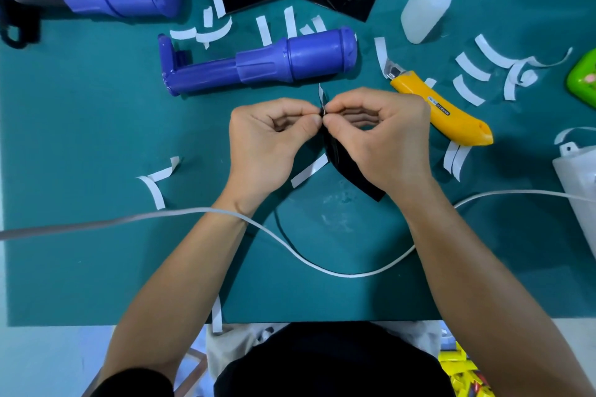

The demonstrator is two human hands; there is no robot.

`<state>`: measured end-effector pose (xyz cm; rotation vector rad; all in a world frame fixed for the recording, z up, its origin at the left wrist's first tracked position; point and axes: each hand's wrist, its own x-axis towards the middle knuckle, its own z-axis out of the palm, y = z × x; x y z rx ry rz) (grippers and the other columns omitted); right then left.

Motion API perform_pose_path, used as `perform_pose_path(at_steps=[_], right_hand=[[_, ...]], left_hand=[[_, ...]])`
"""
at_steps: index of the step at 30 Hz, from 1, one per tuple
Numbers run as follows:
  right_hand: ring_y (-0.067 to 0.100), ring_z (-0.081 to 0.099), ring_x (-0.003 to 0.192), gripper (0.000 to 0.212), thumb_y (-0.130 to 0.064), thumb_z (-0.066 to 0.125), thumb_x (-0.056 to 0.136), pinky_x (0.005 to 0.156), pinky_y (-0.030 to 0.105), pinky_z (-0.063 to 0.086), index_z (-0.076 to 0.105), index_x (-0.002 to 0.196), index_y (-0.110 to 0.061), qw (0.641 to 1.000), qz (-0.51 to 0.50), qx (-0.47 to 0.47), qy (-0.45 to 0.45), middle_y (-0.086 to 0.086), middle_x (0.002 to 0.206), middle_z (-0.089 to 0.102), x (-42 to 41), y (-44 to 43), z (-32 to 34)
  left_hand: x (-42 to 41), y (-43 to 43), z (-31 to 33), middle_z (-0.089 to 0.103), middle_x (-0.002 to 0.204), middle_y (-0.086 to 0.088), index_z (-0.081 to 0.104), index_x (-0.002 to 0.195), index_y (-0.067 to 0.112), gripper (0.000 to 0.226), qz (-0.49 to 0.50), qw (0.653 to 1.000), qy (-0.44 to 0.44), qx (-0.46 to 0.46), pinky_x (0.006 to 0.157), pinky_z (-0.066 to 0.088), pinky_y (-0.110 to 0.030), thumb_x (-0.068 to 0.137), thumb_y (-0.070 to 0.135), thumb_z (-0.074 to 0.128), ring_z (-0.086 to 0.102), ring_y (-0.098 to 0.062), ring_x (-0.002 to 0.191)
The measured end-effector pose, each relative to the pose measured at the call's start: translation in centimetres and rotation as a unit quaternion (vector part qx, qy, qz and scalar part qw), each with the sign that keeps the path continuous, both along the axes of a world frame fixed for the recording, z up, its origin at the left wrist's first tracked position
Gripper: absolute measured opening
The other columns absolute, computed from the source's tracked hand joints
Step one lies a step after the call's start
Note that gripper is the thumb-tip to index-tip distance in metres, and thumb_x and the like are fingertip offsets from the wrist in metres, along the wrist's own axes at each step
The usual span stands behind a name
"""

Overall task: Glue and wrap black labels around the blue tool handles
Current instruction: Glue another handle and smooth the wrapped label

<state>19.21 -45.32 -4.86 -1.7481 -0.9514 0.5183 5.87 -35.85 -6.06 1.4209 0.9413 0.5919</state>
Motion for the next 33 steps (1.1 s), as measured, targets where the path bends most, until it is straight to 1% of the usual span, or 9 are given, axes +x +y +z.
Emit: perform_pose_path(at_steps=[3, 6, 9, 13, 20, 24, 28, 30, 33], right_hand=[[0.013, 0.070, 0.067, 0.004, -0.008, 0.077, 0.088, 0.065, 0.033, 0.059, 0.080, 0.086, -0.006, 0.997, 0.008, 0.010, -0.074, 0.003, 0.076, 0.076, -0.2, -0.2, 0.0], [0.019, 0.068, 0.065, 0.007, -0.009, 0.074, 0.090, 0.062, 0.037, 0.055, 0.080, 0.086, -0.006, 0.995, 0.005, 0.008, -0.104, 0.005, 0.074, 0.075, -0.3, -0.4, -0.1], [0.019, 0.069, 0.065, 0.009, -0.007, 0.073, 0.091, 0.062, 0.038, 0.054, 0.080, 0.086, -0.006, 0.995, 0.003, 0.005, -0.098, 0.005, 0.075, 0.075, -0.3, -0.3, -0.2], [0.015, 0.069, 0.066, 0.009, -0.002, 0.072, 0.089, 0.064, 0.037, 0.055, 0.080, 0.085, -0.005, 0.999, 0.008, -0.003, -0.042, 0.005, 0.075, 0.075, 0.2, -0.2, -0.2], [0.018, 0.065, 0.064, 0.011, -0.003, 0.070, 0.089, 0.063, 0.040, 0.053, 0.077, 0.081, -0.005, 0.999, 0.003, -0.012, -0.040, 0.004, 0.072, 0.072, 0.0, -0.1, -0.4], [0.016, 0.062, 0.063, 0.012, -0.001, 0.069, 0.088, 0.061, 0.036, 0.052, 0.075, 0.079, -0.005, 0.999, -0.012, -0.004, -0.033, 0.003, 0.070, 0.070, -0.1, 0.0, -0.4], [0.012, 0.062, 0.063, 0.014, 0.001, 0.068, 0.087, 0.060, 0.021, 0.050, 0.074, 0.077, -0.007, 1.000, -0.024, 0.009, -0.012, 0.001, 0.073, 0.072, 0.3, 0.0, -0.2], [0.012, 0.062, 0.061, 0.019, 0.001, 0.068, 0.085, 0.058, 0.022, 0.049, 0.073, 0.074, -0.012, 0.999, -0.038, 0.015, 0.016, -0.001, 0.071, 0.071, 0.6, 0.0, -0.1], [0.005, 0.053, 0.056, 0.028, 0.003, 0.065, 0.080, 0.058, 0.019, 0.043, 0.069, 0.070, -0.023, 0.993, -0.068, 0.034, 0.087, -0.013, 0.062, 0.062, 1.7, -0.1, 0.3]], left_hand=[[0.0, 0.0, 0.0, 0.077, 0.076, 0.007, 0.078, 0.081, 0.021, 0.021, -0.001, 1.000, 0.000, -0.006, 0.080, 0.061, -0.038, 0.081, 0.000, 0.079, 0.072, -0.015, 0.073], [0.0, 0.0, 0.0, 0.078, 0.076, 0.006, 0.078, 0.081, 0.020, 0.021, 0.001, 1.000, 0.000, -0.008, 0.081, 0.061, -0.040, 0.081, -0.001, 0.078, 0.072, -0.017, 0.074], [0.0, 0.0, 0.0, 0.078, 0.076, 0.007, 0.078, 0.081, 0.020, 0.021, -0.005, 1.000, 0.000, -0.005, 0.079, 0.061, -0.036, 0.081, -0.001, 0.079, 0.072, -0.015, 0.073], [0.0, 0.1, 0.0, 0.078, 0.076, 0.007, 0.078, 0.082, 0.019, 0.021, -0.010, 1.000, -0.001, -0.004, 0.077, 0.059, -0.030, 0.082, -0.002, 0.079, 0.071, -0.012, 0.072], [0.1, -0.1, 0.1, 0.077, 0.077, 0.008, 0.077, 0.084, 0.020, 0.023, -0.015, 1.000, 0.000, 0.000, 0.079, 0.061, -0.035, 0.083, -0.003, 0.078, 0.071, -0.013, 0.073], [0.1, -0.1, 0.3, 0.076, 0.076, 0.008, 0.076, 0.083, 0.019, 0.021, -0.013, 1.000, 0.000, -0.004, 0.081, 0.060, -0.041, 0.083, -0.002, 0.077, 0.070, -0.015, 0.074], [0.2, 0.0, 0.5, 0.075, 0.074, 0.011, 0.074, 0.082, 0.021, 0.020, -0.012, 1.000, 0.013, 0.001, 0.077, 0.058, -0.030, 0.083, 0.001, 0.075, 0.068, -0.009, 0.071], [0.2, 0.2, 0.5, 0.074, 0.072, 0.011, 0.074, 0.080, 0.024, 0.020, -0.003, 1.000, 0.029, -0.001, 0.074, 0.056, -0.026, 0.083, 0.004, 0.074, 0.067, -0.010, 0.069], [0.0, 0.6, 0.3, 0.071, 0.065, 0.006, 0.073, 0.072, 0.033, 0.025, 0.012, 0.998, 0.068, -0.001, 0.072, 0.054, -0.029, 0.083, 0.010, 0.072, 0.065, -0.016, 0.065]])
